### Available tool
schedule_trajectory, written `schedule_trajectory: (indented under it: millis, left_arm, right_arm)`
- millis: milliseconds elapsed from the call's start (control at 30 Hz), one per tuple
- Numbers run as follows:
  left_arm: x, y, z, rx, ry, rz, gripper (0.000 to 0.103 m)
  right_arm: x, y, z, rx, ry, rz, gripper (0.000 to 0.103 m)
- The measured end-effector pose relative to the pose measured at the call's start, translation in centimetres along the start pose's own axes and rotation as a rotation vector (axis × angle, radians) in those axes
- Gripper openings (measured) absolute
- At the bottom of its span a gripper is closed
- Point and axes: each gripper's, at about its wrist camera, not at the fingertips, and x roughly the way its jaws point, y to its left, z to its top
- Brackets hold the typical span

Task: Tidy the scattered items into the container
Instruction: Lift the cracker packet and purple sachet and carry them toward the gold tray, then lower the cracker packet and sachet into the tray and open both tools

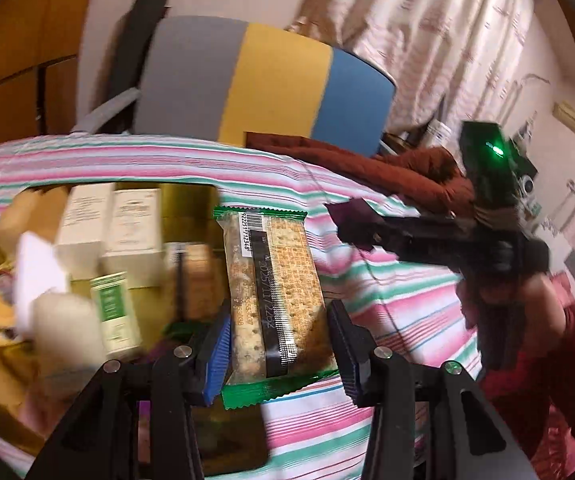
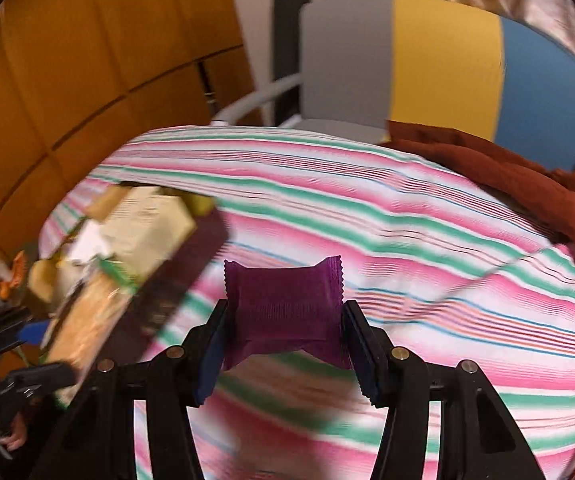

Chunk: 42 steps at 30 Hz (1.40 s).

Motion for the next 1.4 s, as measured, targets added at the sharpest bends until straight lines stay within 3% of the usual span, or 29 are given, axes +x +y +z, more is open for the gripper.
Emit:
schedule_trajectory:
  millis: [267, 667, 1000, 1267, 1367, 1400]
  left_arm:
    - [-1.7, 4.3, -2.3, -0.06, 0.031, 0.008, 0.046]
    - [-0.6, 5.1, -4.0, -0.03, 0.108, 0.019, 0.045]
    - [-1.5, 5.3, -4.5, -0.023, 0.103, 0.027, 0.045]
    - [-1.8, 6.6, -5.1, -0.109, 0.121, -0.006, 0.048]
    - [-1.8, 6.3, -5.2, -0.09, 0.117, -0.012, 0.046]
    - [-1.7, 6.1, -5.3, -0.079, 0.118, -0.01, 0.039]
  right_arm:
    - [0.5, 7.7, -0.5, -0.078, 0.0, 0.059, 0.056]
    - [2.8, 12.7, 2.0, -0.114, 0.011, 0.103, 0.056]
    - [5.6, 15.1, 2.8, -0.099, 0.054, 0.109, 0.059]
    - [7.0, 15.2, 2.3, -0.045, 0.07, 0.112, 0.063]
    - [6.3, 14.8, 2.0, -0.027, 0.057, 0.107, 0.063]
    - [6.0, 14.5, 1.8, -0.02, 0.05, 0.101, 0.063]
